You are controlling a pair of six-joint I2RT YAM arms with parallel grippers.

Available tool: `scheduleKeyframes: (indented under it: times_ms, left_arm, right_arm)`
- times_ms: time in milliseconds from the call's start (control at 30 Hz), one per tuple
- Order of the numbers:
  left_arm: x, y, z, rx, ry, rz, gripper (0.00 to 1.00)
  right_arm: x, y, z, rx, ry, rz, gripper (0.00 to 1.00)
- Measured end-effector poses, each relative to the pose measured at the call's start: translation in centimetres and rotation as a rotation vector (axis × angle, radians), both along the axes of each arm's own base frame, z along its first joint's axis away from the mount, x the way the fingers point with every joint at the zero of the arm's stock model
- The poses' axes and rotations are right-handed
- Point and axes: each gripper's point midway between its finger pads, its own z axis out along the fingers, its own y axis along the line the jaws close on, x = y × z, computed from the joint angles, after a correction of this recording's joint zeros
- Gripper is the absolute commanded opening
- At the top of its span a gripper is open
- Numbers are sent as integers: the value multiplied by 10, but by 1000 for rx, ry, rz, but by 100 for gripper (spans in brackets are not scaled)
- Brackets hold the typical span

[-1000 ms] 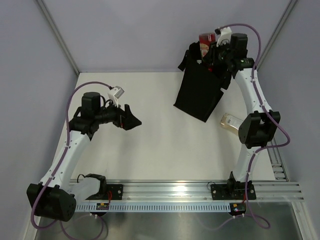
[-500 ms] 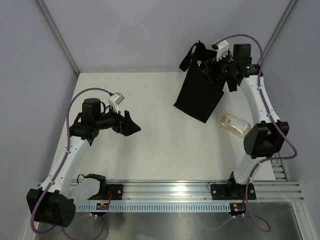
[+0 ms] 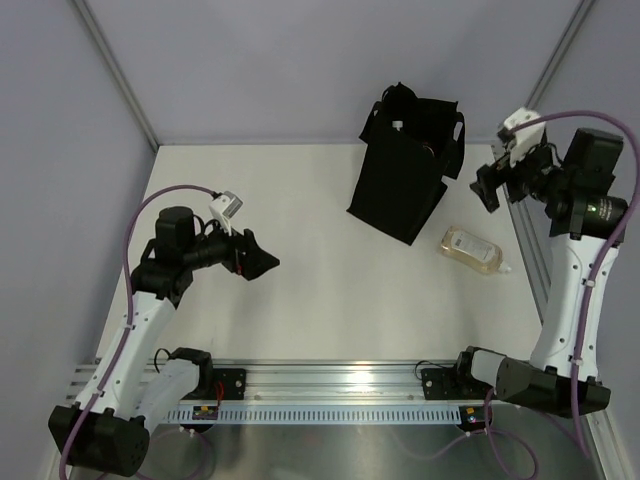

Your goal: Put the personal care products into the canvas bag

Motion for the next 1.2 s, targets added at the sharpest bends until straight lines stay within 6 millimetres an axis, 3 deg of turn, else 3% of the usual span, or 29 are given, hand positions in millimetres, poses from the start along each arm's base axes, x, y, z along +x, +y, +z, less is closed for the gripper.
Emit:
scheduleKeyframes:
  times_ms: [233, 333, 433, 567, 667, 933, 1200]
  left_arm:
    - [-4, 0, -10, -8, 13, 5, 99]
    - [-5, 0, -14, -10, 27, 8, 99]
    - [-6, 0, -18, -10, 36, 10, 99]
    - [-6, 0, -17, -11, 34, 10, 99]
    - [-6, 0, -17, -12, 33, 11, 99]
    - [-5, 0, -17, -13, 35, 11, 99]
    - [-6, 0, -18, -11, 38, 12, 99]
  right_arm:
    - [-32, -41, -209, -299, 517, 111, 100]
    - [-35, -58, -255, -368, 663, 125, 99]
    - [-15, -78, -285, -433, 752, 83, 99]
    - [7, -90, -317, -517, 852, 47, 99]
    - [16, -93, -327, -573, 895, 38, 100]
    - [28, -93, -340, -640, 970, 61, 99]
    - [21, -76, -365, -695, 1062, 150, 99]
